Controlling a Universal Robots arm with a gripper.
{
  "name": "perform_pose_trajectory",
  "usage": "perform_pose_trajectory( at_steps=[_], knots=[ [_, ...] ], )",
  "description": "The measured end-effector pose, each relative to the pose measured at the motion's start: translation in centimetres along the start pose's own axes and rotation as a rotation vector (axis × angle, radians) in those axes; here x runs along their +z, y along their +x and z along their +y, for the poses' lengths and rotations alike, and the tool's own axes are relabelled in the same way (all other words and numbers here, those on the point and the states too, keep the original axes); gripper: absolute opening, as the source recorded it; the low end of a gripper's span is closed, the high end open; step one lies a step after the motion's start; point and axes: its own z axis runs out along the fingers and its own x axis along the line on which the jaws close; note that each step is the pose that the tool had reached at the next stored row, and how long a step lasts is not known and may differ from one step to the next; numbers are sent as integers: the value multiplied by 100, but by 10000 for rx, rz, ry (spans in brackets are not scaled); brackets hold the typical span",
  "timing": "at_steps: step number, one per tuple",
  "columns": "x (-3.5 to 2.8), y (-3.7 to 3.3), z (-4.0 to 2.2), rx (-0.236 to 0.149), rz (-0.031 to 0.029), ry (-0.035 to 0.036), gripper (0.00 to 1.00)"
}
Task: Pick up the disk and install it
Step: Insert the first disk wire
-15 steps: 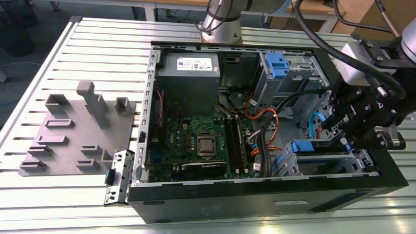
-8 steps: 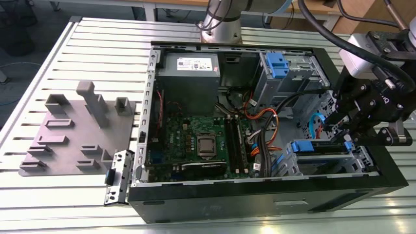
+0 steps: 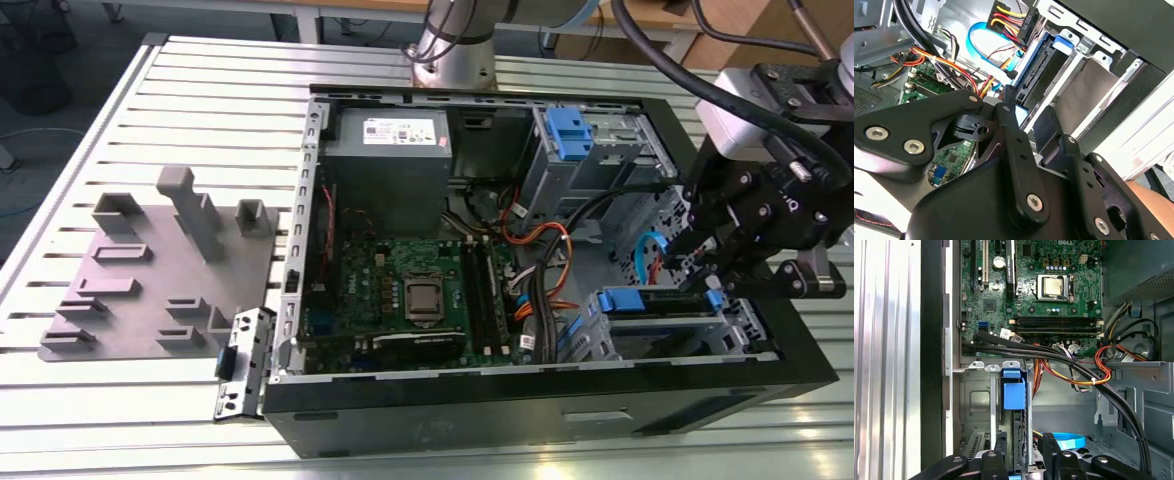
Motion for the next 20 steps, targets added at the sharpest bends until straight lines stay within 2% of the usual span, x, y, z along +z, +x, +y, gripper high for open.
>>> perform_pose_trajectory(
  at_steps=[5, 11, 15, 20],
  knots=[
    [2, -9, -11, 1, 10, 0, 42],
    [50, -67, -46, 4, 122, 0, 42],
    [74, -110, -62, 4, 129, 0, 42],
    [139, -117, -69, 4, 153, -3, 42]
  ],
)
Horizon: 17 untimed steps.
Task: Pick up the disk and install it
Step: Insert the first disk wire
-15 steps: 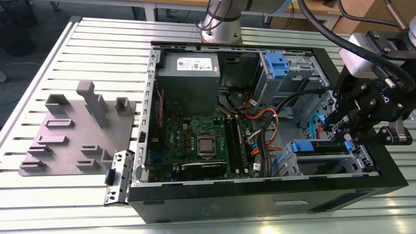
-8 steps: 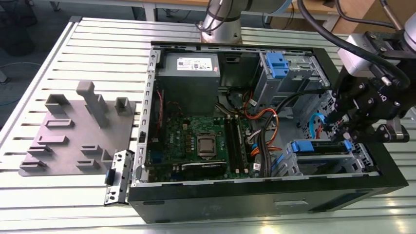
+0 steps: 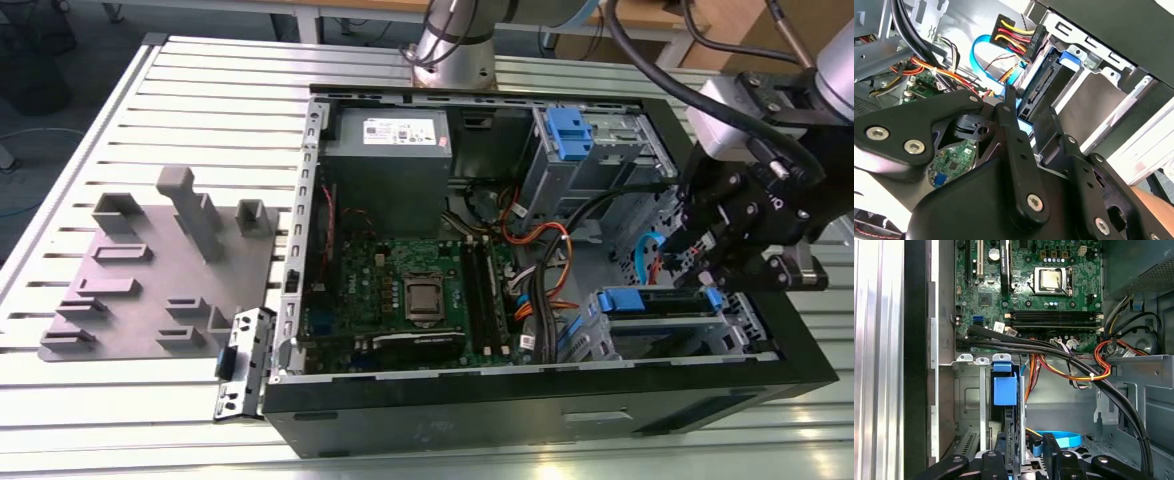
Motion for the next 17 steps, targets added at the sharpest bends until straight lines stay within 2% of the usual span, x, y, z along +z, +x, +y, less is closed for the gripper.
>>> perform_pose_trajectory(
  at_steps=[3, 12, 13, 15, 16, 17],
  knots=[
    [23, -2, 0, 1, 6, -2, 42],
    [24, -2, -1, 1, 3, -2, 42],
    [24, -2, -1, 1, 3, -2, 40],
    [24, -2, 0, 1, 3, -2, 28],
    [24, -2, 0, 1, 2, -2, 28],
    [24, -2, -1, 0, 2, -2, 22]
  ],
)
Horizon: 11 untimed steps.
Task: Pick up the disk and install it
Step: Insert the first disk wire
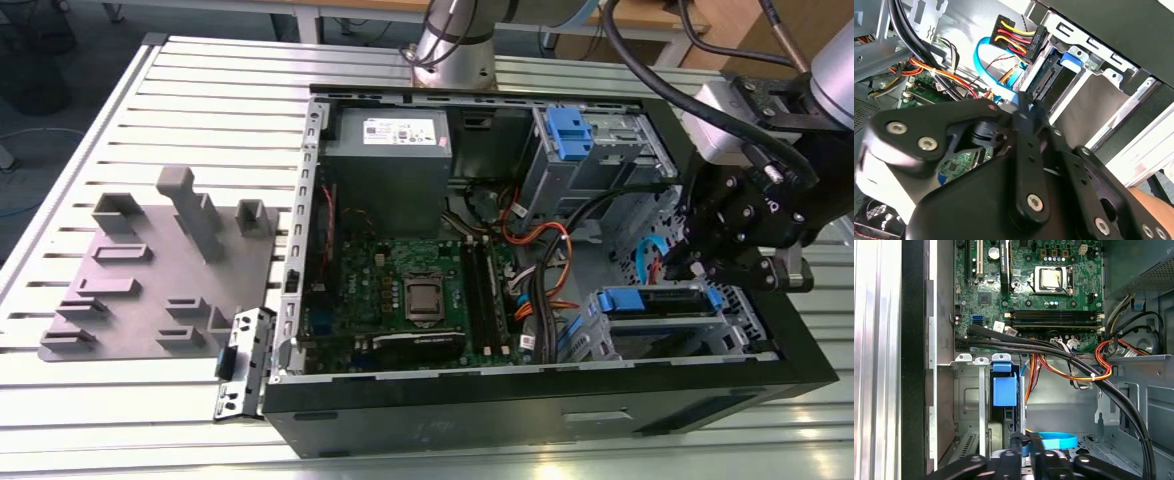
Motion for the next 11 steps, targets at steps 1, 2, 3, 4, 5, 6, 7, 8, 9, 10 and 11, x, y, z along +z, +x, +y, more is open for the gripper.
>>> perform_pose_trajectory(
  at_steps=[1, 2, 3, 4, 5, 6, 7, 8, 9, 10, 11],
  knots=[
    [0, 0, 0, 0, 0, 0, 16],
    [0, 0, 0, 1, -1, 0, 16],
    [0, 0, 0, 0, -1, 0, 16],
    [0, 0, 0, 0, -1, 0, 16],
    [0, 0, 0, 1, -1, 0, 16],
    [0, 0, 0, 1, -2, 0, 16],
    [0, 0, 0, 0, -3, 0, 16],
    [0, 0, 0, 0, -3, 0, 16],
    [0, 0, 0, 0, -3, 0, 16],
    [0, 0, 0, 0, -4, 0, 16],
    [2, 1, 0, 0, -4, 0, 16]
  ],
)
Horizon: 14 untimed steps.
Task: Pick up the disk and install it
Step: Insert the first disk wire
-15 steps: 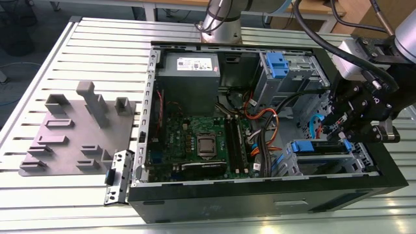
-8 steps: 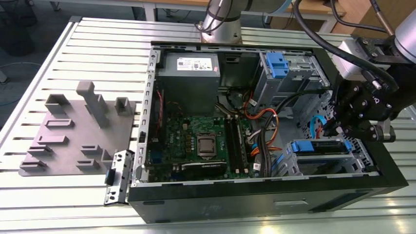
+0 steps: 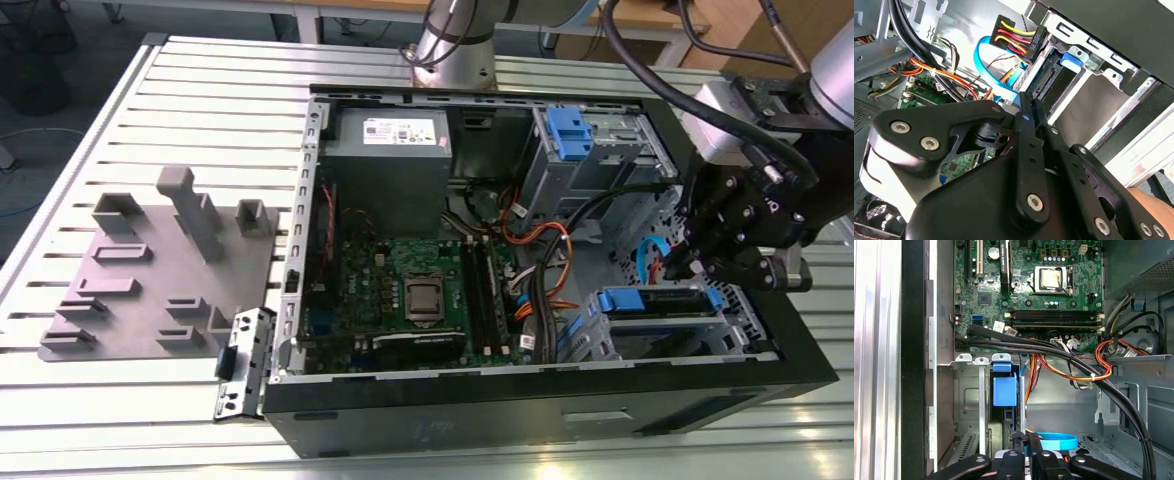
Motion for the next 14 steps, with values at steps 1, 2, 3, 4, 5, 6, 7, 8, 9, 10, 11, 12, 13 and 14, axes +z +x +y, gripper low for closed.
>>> perform_pose_trajectory(
  at_steps=[1, 2, 3, 4, 5, 6, 7, 8, 9, 10, 11, 12, 13, 14],
  knots=[
    [2, 1, 0, 0, 1, 0, 16],
    [3, 0, 0, 0, 2, 0, 16],
    [3, 0, 0, 0, 1, 0, 16],
    [4, 0, 0, 0, 1, 0, 16],
    [4, 0, 0, 0, 1, 0, 16],
    [4, 0, 0, 0, 1, 0, 16],
    [4, 0, 0, 0, 1, 0, 16],
    [5, 0, 0, 0, 1, 0, 16],
    [9, 0, 0, -1, -2, 0, 16],
    [13, 0, 0, 0, -2, 0, 16],
    [13, 1, 0, 0, 1, 0, 16],
    [14, 1, 0, 0, 3, 0, 16],
    [45, 15, -1, 0, -3, 0, 16],
    [45, 28, -1, 0, -1, 0, 16]
  ],
)
